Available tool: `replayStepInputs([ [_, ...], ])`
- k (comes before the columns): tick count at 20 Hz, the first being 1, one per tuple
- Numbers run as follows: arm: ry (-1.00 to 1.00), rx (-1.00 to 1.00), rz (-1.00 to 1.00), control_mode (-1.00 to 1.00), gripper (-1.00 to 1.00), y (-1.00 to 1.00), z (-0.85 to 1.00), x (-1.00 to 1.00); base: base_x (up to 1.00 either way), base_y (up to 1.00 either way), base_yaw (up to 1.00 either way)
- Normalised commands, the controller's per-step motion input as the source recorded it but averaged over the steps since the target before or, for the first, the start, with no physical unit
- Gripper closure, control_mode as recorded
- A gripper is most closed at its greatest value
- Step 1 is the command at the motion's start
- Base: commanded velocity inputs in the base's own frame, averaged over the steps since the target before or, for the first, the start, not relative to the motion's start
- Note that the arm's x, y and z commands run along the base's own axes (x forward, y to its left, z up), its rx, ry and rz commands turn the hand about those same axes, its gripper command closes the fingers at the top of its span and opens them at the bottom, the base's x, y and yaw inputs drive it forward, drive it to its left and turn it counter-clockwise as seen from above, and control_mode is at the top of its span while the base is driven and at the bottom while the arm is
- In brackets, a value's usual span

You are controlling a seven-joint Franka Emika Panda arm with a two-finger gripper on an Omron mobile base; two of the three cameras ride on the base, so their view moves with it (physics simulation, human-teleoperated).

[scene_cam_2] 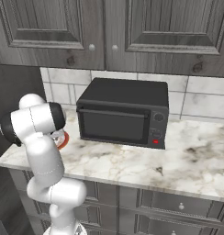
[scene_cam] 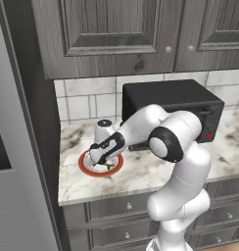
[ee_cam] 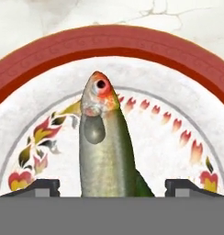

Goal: Place the fish on the top rack of the oven, and slide the tray back inside. Close the oven door.

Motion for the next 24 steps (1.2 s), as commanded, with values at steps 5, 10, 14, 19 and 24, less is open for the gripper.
replayStepInputs([
  [5,0.0,0.01,0.0,-1.0,1.0,-0.09,0.0,0.0,0.0,0.0,0.0],
  [10,-0.09,0.07,0.01,-1.0,1.0,-0.49,0.43,-0.19,0.0,0.0,0.0],
  [14,-0.21,0.07,0.03,-1.0,1.0,-0.73,0.87,-0.58,0.0,0.0,0.0],
  [19,-0.25,0.07,0.03,-1.0,1.0,-0.79,0.93,-0.96,0.0,0.0,0.0],
  [24,-0.11,0.01,0.01,-1.0,1.0,-0.45,0.51,-0.69,0.0,0.0,0.0],
])
